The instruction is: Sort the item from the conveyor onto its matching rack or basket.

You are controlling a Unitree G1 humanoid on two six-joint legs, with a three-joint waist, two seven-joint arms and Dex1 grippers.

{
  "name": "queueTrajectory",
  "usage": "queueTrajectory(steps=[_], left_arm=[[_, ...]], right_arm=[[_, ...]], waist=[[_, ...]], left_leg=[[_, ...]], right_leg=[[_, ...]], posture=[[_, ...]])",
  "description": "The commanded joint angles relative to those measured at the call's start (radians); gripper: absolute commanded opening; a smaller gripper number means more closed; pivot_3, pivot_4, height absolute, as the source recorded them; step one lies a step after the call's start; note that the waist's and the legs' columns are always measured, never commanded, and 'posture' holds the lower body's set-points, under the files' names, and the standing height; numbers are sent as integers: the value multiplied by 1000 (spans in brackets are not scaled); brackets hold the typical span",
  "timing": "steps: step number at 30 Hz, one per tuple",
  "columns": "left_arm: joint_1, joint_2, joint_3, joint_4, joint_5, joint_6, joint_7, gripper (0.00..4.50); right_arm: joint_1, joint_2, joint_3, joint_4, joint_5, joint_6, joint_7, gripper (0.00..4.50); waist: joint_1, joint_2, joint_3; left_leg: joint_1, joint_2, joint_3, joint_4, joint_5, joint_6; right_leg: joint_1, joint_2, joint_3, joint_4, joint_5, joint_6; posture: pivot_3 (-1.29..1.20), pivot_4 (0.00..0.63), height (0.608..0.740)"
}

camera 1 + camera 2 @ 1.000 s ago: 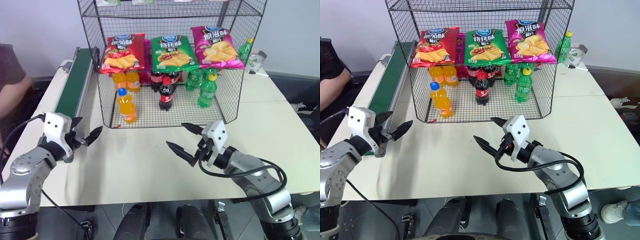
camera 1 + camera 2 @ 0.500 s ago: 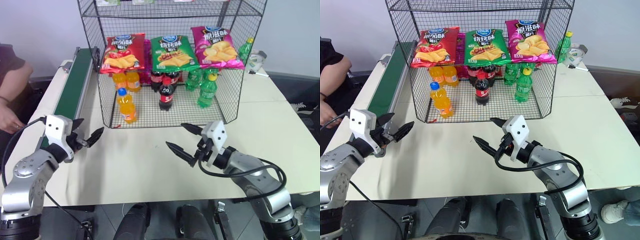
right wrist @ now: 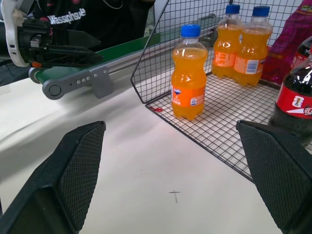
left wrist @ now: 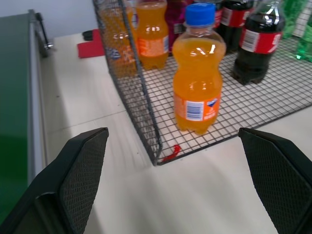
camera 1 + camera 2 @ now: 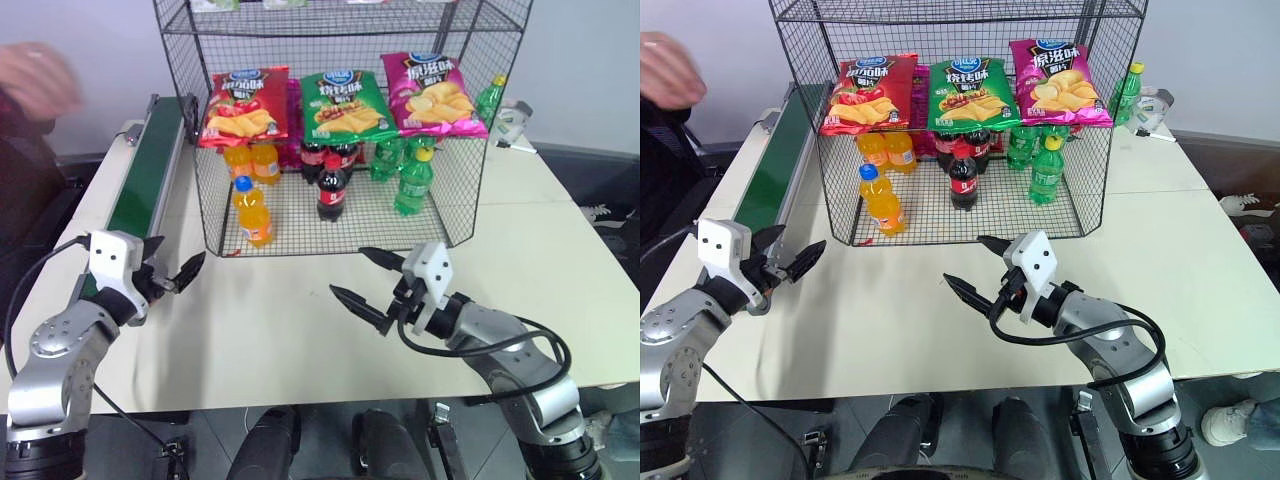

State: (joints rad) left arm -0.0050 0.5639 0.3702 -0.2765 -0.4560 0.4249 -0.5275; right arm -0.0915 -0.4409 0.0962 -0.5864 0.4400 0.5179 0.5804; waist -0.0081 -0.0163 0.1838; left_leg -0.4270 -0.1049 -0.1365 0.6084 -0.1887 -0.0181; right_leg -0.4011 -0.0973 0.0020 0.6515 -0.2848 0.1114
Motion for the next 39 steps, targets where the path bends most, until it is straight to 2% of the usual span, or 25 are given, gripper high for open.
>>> queueTrajectory(steps=[1,8,17,19,21,25,39], left_arm=[[-6,-4,42,-15,20,-37,42,4450],[-50,-30,57,23,52,-54,138,4450],[-75,-54,59,26,169,-45,311,4450],[-76,-49,58,26,167,-36,306,4450],[-80,-51,72,30,101,-44,242,4450],[-87,-77,104,23,78,-80,257,4450],[-103,-118,57,32,120,-85,301,4450]], right_arm=[[-13,9,0,-21,18,-12,6,4500],[-10,10,1,-22,25,-8,3,4500],[-12,11,4,-19,25,-10,2,4500],[-15,11,6,-17,26,-10,3,4500],[-18,12,8,-16,28,-8,5,4500],[-27,15,12,-13,29,-4,4,4500],[-37,24,13,16,21,-25,13,4500]], waist=[[1,0,0],[1,0,0],[1,0,0],[1,0,0],[1,0,0],[1,0,0],[2,0,0]], left_leg=[[0,0,0,0,0,0],[0,0,0,0,0,0],[0,0,0,0,0,0],[0,0,0,0,0,0],[0,0,0,0,0,0],[0,0,0,0,0,0],[0,0,0,1,0,0]], right_leg=[[0,0,0,0,0,0],[0,0,0,0,0,0],[0,0,0,0,2,3],[0,0,0,0,2,3],[0,0,0,0,2,3],[0,0,-1,0,2,3],[1,0,-1,0,2,3]], posture=[[0,150,740],[0,150,740],[0,150,740],[0,150,740],[0,150,740],[0,150,740],[0,150,740]])
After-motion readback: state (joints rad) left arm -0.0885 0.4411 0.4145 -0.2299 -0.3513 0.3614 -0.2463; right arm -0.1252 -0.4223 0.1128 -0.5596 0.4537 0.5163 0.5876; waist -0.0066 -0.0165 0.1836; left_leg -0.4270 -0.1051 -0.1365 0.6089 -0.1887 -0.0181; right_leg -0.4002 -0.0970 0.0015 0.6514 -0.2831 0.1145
